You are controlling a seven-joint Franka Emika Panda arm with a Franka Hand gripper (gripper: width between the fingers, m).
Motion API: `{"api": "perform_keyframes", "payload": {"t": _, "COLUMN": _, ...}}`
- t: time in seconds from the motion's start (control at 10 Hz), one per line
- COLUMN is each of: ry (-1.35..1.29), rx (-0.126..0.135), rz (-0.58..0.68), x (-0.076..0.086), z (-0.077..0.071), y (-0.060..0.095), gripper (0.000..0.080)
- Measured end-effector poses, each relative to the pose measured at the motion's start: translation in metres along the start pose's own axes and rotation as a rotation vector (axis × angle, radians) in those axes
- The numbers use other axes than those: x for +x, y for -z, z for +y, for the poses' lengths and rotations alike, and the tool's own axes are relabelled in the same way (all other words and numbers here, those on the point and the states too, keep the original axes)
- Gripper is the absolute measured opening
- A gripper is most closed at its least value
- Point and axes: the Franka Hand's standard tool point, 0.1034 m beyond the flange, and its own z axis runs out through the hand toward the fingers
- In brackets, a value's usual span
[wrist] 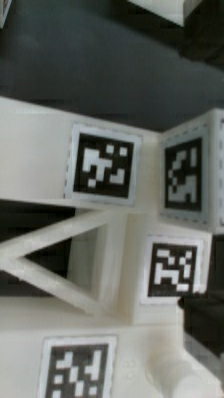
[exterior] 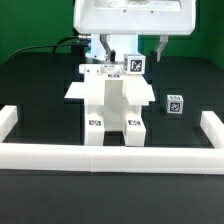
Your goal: Assemble chair
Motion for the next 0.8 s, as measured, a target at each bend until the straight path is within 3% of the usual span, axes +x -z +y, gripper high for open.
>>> {"api": "perform_keyframes", "payload": {"t": 0.2, "ry": -0.004, "rx": 0.0, "rz": 0.0, "x": 0.0, "z": 0.0, "y": 0.0, "gripper": 0.0649}}
{"api": "perform_keyframes", "payload": {"t": 0.4, "ry": -0.136, "rx": 0.007, "rz": -0.001, "x": 0.011, "z": 0.0, "y": 0.004, "gripper": 0.0649}}
{"api": "perform_keyframes", "payload": {"t": 0.8, "ry": -0.156, "rx": 0.01, "rz": -0.007, "x": 0.011, "z": 0.0, "y": 0.0, "gripper": 0.0635}}
